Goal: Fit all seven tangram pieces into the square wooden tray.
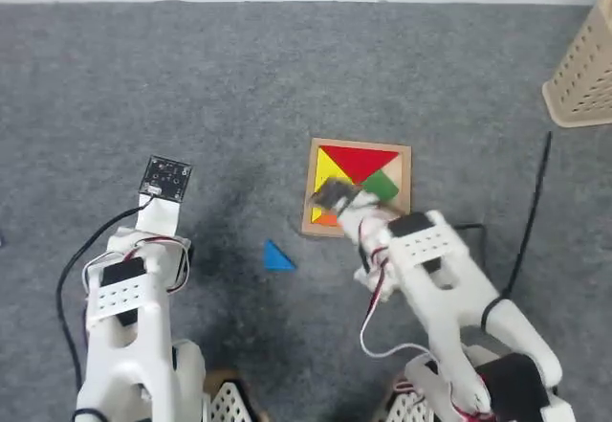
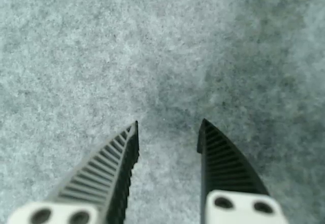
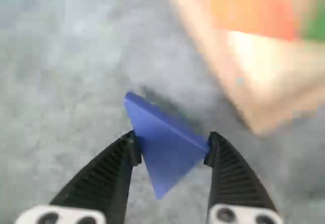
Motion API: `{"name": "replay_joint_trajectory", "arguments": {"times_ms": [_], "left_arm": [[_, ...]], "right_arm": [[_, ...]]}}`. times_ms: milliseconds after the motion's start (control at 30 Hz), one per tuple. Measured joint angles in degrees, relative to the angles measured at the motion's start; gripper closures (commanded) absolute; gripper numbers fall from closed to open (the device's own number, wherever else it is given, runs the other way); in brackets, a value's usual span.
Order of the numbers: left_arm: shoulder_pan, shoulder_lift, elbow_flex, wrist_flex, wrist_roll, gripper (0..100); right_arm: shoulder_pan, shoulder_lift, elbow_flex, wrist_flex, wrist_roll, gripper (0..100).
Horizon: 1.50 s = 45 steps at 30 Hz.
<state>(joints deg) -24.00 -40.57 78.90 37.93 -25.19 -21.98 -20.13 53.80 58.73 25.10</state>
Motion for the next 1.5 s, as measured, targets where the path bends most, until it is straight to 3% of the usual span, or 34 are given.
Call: {"name": "replay_joint_trajectory", "arguments": {"times_ms": [233,433,967,1300,1500], "left_arm": [[0.0,0.0,0.0,0.0,0.0,83],[0.0,0.0,0.0,0.0,0.0,83],[0.0,0.0,0.0,0.0,0.0,83],[0.0,0.0,0.0,0.0,0.0,83],[0.0,0.0,0.0,0.0,0.0,83]], "right_arm": [[4.5,0.0,-9.7,6.1,-13.9,87.2],[6.9,1.7,-16.4,5.2,-27.3,87.2],[8.6,30.1,-34.3,2.6,-64.2,87.1],[8.5,30.2,-34.7,-0.5,-76.8,85.6],[7.4,30.2,-34.7,-0.5,-77.1,68.4]]}}
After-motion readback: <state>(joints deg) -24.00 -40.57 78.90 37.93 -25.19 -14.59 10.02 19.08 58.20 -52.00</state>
